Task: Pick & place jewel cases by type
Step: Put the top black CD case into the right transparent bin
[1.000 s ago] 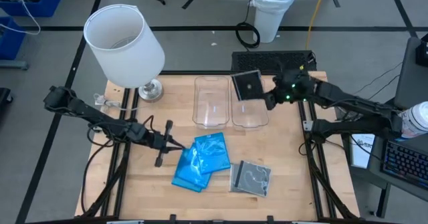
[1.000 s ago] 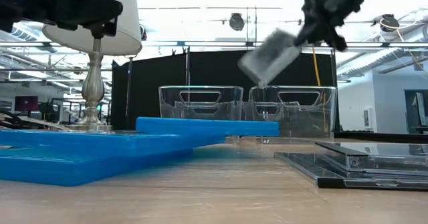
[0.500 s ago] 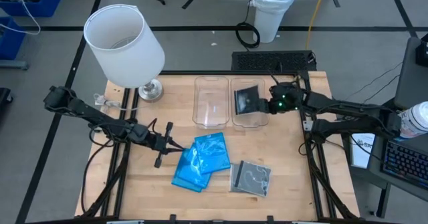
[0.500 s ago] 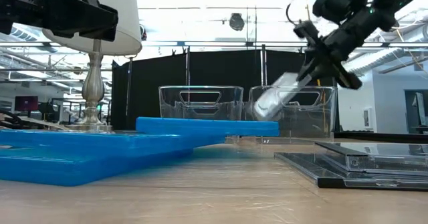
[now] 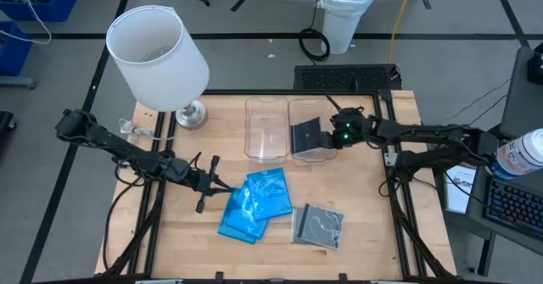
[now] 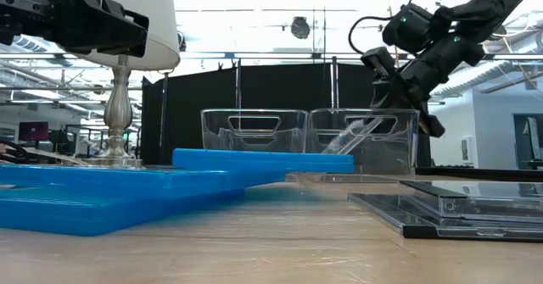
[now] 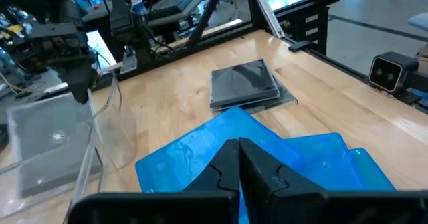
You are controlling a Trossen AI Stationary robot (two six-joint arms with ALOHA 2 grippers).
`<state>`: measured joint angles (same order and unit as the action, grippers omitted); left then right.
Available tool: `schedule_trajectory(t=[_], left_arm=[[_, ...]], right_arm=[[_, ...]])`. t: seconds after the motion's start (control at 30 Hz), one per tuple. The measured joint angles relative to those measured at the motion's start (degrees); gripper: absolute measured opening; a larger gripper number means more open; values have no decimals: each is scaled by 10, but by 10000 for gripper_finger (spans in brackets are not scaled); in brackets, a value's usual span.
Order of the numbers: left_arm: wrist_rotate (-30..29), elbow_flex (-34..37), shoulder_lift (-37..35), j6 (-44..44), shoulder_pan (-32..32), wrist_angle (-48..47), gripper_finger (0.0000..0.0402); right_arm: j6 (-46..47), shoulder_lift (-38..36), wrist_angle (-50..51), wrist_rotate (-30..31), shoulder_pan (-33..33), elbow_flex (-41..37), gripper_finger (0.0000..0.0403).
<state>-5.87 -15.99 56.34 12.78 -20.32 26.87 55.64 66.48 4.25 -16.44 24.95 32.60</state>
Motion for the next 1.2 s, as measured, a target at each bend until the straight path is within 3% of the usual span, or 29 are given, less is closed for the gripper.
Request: schedule_trajectory(t=[0.2, 0.4, 0.6, 0.97, 1.2], left_arm=[[0, 0, 0, -10, 0, -2, 35], [0, 0, 0, -24, 0, -1, 25], [0, 0, 0, -38, 0, -1, 4], [0, 0, 0, -41, 0, -1, 35], [0, 0, 0, -39, 0, 0, 13]], right_arm=[[-27, -6, 1, -3, 1, 0, 116], [-48, -18, 4, -3, 17, 0, 143], [-63, -43, 8, 0, 36, 0, 145], [-45, -48, 76, -28, 10, 0, 143], [-98, -48, 88, -51, 7, 0, 140]])
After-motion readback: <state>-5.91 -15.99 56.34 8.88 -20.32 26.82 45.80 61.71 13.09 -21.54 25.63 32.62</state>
